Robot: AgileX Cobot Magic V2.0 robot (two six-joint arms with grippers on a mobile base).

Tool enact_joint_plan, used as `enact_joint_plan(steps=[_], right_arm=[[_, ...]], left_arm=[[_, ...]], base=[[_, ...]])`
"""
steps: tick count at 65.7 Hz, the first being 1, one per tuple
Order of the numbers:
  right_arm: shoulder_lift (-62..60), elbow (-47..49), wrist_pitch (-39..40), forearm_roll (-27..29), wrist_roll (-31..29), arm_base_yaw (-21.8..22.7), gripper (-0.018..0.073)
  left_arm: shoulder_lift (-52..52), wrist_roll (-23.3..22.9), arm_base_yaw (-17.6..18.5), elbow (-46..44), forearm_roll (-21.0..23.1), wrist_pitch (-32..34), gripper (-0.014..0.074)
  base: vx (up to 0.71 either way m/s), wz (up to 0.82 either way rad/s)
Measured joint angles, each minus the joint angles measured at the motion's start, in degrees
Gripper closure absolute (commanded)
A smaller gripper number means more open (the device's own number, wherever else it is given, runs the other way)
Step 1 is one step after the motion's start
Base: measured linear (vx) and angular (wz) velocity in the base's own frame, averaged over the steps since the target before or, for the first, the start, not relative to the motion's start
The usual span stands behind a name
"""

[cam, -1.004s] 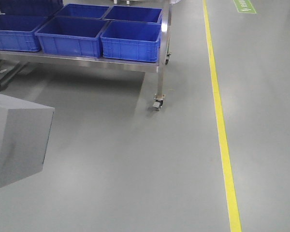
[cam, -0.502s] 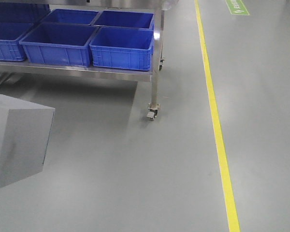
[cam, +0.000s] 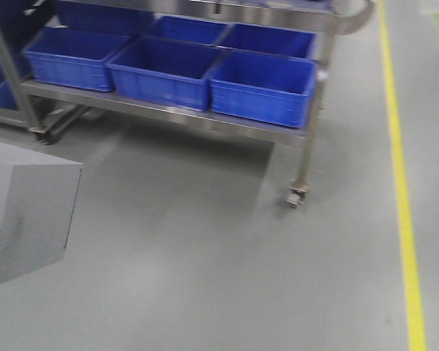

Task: Sort gray base to blue bin
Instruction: 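Drive the base away from the table, turning into the bin aisle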

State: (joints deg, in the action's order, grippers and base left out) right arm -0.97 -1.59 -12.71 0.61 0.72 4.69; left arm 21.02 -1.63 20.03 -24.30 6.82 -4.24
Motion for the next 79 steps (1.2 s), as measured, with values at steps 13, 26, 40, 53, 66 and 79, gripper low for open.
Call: enact_joint_plan(steps=[13,26,40,53,66,79], right_arm=[[0.0,0.0,0.0,0.0,0.0,0.0,0.0564],[0.0,0.0,0.0,0.0,0.0,0.0,0.0564],[0.0,0.0,0.0,0.0,0.0,0.0,0.0564],[0.0,0.0,0.0,0.0,0.0,0.0,0.0564],[0.0,0.0,0.0,0.0,0.0,0.0,0.0564],[0.0,0.0,0.0,0.0,0.0,0.0,0.0564]], left_arm=[[0.0,0.0,0.0,0.0,0.0,0.0,0.0603],[0.0,0.0,0.0,0.0,0.0,0.0,0.0603],[0.0,0.0,0.0,0.0,0.0,0.0,0.0603],[0.0,0.0,0.0,0.0,0.0,0.0,0.0603],[0.0,0.0,0.0,0.0,0.0,0.0,0.0603],[0.0,0.0,0.0,0.0,0.0,0.0,0.0603]], base=[[0.26,0.64],[0.26,0.63],[0.27,0.61],[0.30,0.59],[0.31,0.54],[0.31,0.52]])
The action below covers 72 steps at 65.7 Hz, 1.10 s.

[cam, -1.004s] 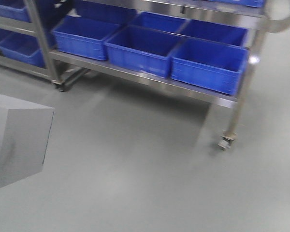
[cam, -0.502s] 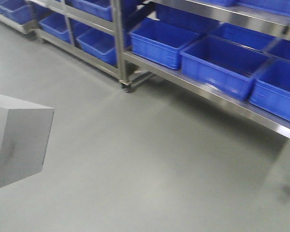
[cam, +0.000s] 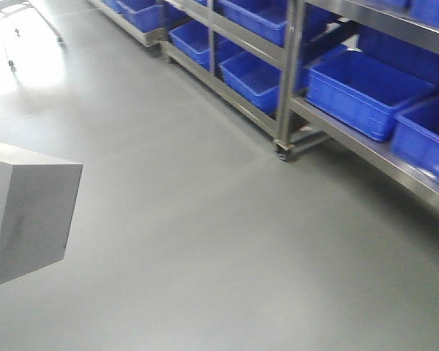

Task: Sort gray base to blue bin
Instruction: 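Drive the base away from the table, turning into the bin aisle, then drive down the aisle toward the rack of blue bins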

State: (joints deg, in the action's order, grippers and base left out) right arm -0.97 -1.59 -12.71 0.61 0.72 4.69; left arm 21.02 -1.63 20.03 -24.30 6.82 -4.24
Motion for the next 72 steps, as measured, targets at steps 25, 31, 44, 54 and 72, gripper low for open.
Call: enact_joint_plan(steps=[25,31,44,54,72], right_arm=[[0.0,0.0,0.0,0.0,0.0,0.0,0.0564],[0.0,0.0,0.0,0.0,0.0,0.0,0.0564],[0.0,0.0,0.0,0.0,0.0,0.0,0.0564],[0.0,0.0,0.0,0.0,0.0,0.0,0.0564],[0.0,0.0,0.0,0.0,0.0,0.0,0.0564]], left_arm=[[0.0,0.0,0.0,0.0,0.0,0.0,0.0603],[0.0,0.0,0.0,0.0,0.0,0.0,0.0603],[0.0,0.0,0.0,0.0,0.0,0.0,0.0603],[0.0,0.0,0.0,0.0,0.0,0.0,0.0603],[0.0,0.0,0.0,0.0,0.0,0.0,0.0603]], base=[[0.28,0.52],[0.26,0.51],[0.26,0.47],[0.28,0.34],[0.30,0.13]])
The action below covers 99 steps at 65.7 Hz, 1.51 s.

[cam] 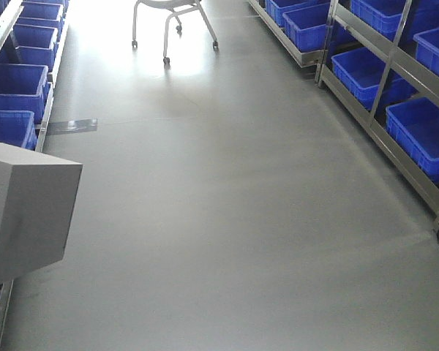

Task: Sort gray base to blue bin
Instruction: 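Drive down the aisle toward the rack of blue bins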

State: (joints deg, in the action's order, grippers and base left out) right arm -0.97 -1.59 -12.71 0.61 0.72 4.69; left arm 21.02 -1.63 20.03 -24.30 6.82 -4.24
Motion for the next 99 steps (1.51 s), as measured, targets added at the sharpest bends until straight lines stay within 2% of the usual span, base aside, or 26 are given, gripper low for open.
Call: enact_joint_plan(steps=[99], right_arm=[[0.0,0.0,0.0,0.0,0.0,0.0,0.0564]], left_arm=[[0.0,0.0,0.0,0.0,0.0,0.0,0.0603]], base=[[0.41,-0.01]])
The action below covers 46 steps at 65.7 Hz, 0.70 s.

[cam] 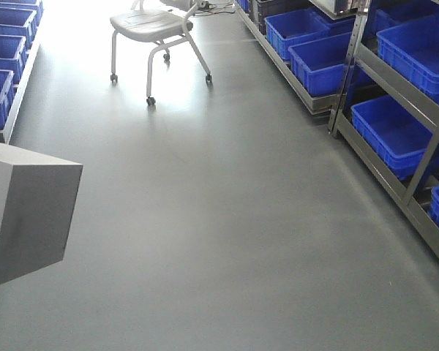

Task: Sort gray base to blue bin
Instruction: 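Drive down the aisle toward the rack of blue bins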

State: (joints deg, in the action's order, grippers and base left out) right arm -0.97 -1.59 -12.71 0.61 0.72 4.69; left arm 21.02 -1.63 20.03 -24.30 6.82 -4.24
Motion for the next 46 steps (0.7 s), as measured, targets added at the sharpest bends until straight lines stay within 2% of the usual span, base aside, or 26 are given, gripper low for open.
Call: enact_joint_plan(steps=[46], right_arm=[[0.0,0.0,0.0,0.0,0.0,0.0,0.0564]], left_arm=[[0.0,0.0,0.0,0.0,0.0,0.0,0.0603]], base=[[0.40,0.05]])
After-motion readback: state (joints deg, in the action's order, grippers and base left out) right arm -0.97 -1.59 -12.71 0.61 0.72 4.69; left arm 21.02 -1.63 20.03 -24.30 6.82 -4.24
